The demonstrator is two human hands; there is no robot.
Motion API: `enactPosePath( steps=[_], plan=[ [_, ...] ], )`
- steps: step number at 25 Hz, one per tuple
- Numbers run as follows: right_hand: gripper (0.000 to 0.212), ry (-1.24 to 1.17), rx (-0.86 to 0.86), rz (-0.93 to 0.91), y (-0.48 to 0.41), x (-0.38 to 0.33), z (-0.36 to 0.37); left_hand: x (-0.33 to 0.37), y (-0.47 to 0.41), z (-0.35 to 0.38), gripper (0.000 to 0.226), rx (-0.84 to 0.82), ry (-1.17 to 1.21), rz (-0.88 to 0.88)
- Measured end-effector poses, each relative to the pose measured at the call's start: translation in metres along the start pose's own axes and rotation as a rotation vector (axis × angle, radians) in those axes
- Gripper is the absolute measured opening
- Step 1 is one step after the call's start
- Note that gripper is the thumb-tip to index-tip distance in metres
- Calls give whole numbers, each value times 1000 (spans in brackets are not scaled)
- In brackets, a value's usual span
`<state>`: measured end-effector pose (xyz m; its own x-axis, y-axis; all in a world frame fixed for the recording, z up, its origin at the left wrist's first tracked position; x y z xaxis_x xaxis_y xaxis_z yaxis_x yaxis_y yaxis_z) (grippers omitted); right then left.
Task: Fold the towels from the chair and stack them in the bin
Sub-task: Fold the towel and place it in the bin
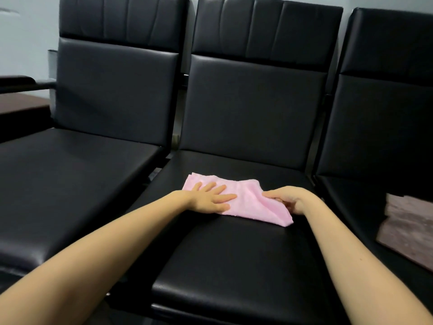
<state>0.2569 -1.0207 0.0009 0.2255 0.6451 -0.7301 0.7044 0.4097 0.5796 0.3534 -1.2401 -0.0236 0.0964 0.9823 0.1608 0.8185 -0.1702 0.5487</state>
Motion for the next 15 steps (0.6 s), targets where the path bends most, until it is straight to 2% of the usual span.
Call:
enactPosePath(
  steps=[3,7,9,10,12,15],
  plan=[
    [21,62,-50,-111,1,-12,10,-2,-1,2,49,2,0,-1],
    [18,-120,-89,-210,5,-15,16,-1,1,1,49,1,12,0],
    [6,-251,-91,-167,2,-10,12,0,3,2,49,2,18,-4],
    [8,-319,-84,-122,1,-8,9,0,4,2,49,2,23,0],
    [26,-387,-102,-33,-1,-4,4,0,5,1,48,0,28,10],
    [30,-385,-168,-17,4,-5,6,-1,5,2,48,-3,20,9]
  ],
)
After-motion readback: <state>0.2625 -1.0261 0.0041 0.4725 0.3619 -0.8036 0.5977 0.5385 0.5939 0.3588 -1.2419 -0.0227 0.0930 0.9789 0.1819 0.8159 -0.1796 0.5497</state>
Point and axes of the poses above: each hand's wrist, its own y-axis away from the middle knuckle, its own z-axis out of the palm, x = y × z, the point moved 1 cm from there along -y, towards the middle knuckle, and after that the axes turned 15 degrees about -x, right-handed, at the moved point
